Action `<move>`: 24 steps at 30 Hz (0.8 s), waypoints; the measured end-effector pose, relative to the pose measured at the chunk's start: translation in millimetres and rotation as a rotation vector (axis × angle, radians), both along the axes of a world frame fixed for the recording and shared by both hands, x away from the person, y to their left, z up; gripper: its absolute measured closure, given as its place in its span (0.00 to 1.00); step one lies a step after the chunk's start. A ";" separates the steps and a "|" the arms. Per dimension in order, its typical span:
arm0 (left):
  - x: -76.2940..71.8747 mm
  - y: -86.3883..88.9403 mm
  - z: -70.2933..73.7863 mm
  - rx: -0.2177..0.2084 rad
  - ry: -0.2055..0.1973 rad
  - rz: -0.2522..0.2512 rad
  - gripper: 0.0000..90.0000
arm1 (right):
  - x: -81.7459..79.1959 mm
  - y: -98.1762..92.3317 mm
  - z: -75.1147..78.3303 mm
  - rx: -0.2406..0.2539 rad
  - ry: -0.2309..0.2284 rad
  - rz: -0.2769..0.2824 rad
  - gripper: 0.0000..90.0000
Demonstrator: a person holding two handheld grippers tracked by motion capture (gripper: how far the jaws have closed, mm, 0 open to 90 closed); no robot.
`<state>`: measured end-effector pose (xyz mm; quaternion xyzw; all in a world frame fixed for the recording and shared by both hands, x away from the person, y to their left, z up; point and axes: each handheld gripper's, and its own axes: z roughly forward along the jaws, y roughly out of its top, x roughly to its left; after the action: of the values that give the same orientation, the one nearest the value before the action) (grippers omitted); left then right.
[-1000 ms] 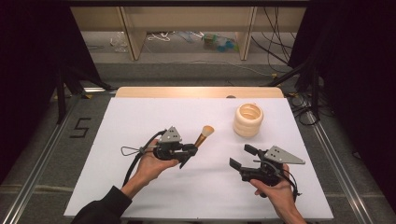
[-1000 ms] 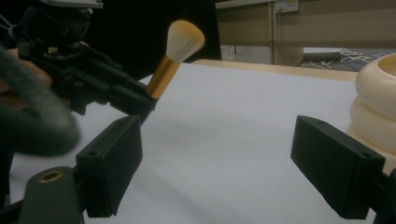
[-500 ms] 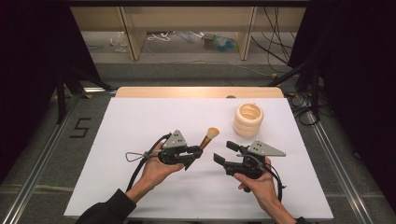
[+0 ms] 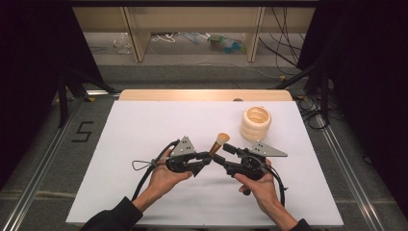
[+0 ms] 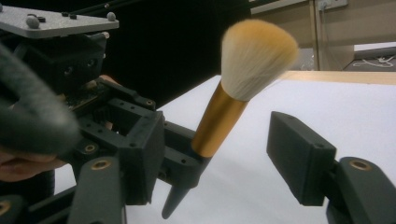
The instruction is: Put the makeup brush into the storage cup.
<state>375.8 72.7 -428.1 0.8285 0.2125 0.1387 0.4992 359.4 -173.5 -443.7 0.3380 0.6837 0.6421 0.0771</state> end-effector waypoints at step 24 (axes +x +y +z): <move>-8.1 -8.1 4.9 -0.018 -0.054 -0.030 0.82 | 6.2 6.2 -0.9 0.070 0.029 0.036 0.69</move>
<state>367.7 64.6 -423.2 0.8230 0.1879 0.1517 0.5142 365.6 -167.3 -444.6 0.3375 0.6679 0.6618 0.0439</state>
